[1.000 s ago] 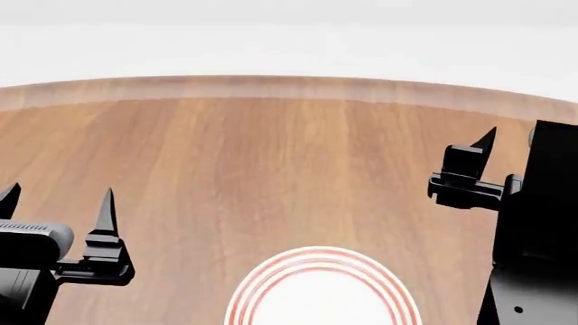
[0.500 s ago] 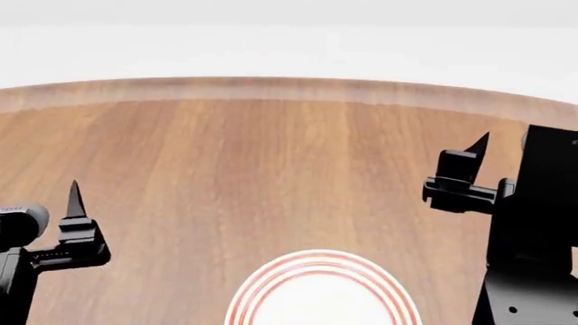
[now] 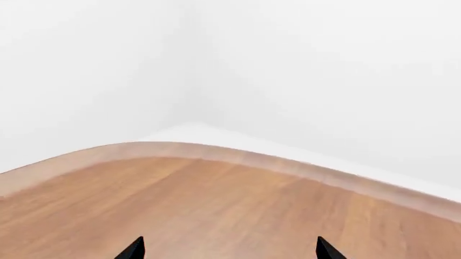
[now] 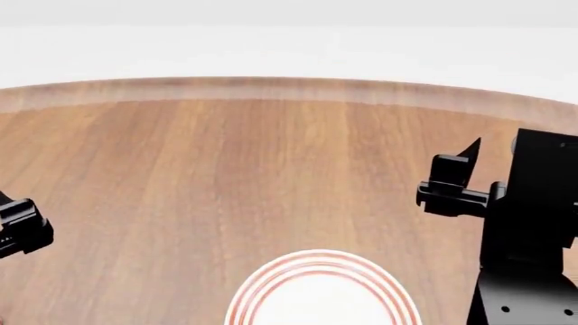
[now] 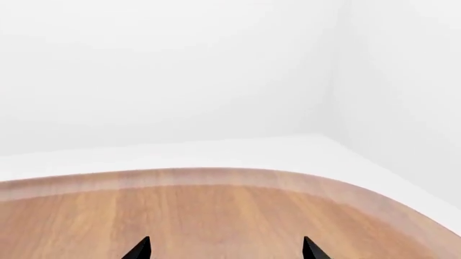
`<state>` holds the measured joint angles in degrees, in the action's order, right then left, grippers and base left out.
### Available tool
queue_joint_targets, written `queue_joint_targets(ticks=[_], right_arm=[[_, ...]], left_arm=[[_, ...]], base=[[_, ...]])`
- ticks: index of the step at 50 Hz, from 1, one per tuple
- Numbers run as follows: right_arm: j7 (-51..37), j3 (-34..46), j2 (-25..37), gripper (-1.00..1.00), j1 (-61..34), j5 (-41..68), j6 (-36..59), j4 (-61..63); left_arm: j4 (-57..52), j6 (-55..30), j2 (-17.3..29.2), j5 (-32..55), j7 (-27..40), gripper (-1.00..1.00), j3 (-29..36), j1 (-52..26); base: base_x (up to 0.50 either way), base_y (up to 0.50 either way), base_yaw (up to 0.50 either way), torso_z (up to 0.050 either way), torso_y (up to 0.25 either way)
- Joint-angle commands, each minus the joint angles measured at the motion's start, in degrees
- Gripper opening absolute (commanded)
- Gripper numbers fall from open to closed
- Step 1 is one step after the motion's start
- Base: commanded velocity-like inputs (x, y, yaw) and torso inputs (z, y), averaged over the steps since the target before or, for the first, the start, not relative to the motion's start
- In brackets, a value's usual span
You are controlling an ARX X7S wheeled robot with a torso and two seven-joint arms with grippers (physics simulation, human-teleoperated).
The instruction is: Pick up the red mug and put it on the plate
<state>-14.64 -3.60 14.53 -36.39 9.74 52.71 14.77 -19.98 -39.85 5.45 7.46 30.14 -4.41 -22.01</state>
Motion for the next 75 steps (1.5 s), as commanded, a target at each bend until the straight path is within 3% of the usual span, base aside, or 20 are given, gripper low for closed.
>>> queue_joint_targets(ticks=[1, 34, 75], right_arm=[[-0.1, 0.4, -0.1, 1.00, 0.1, 0.2, -0.8, -1.1], [-0.3, 0.7, 0.0, 1.00, 0.3, 0.9, -1.5, -2.4], [-0.9, 1.5, 0.2, 1.00, 0.6, 1.4, -2.7, -4.3]], left_arm=[[2.6, 0.2, -0.1, 0.8, 2.6, 1.00, -1.9, -0.9], [15.1, 4.9, 1.1, 2.8, 4.4, 1.00, -3.6, -1.1], [22.3, -2.7, 0.7, 7.4, 8.3, 1.00, -5.8, -4.0]], base=[[0.00, 0.00, 0.00, 0.000, 0.000], [0.00, 0.00, 0.00, 0.000, 0.000], [0.00, 0.00, 0.00, 0.000, 0.000]])
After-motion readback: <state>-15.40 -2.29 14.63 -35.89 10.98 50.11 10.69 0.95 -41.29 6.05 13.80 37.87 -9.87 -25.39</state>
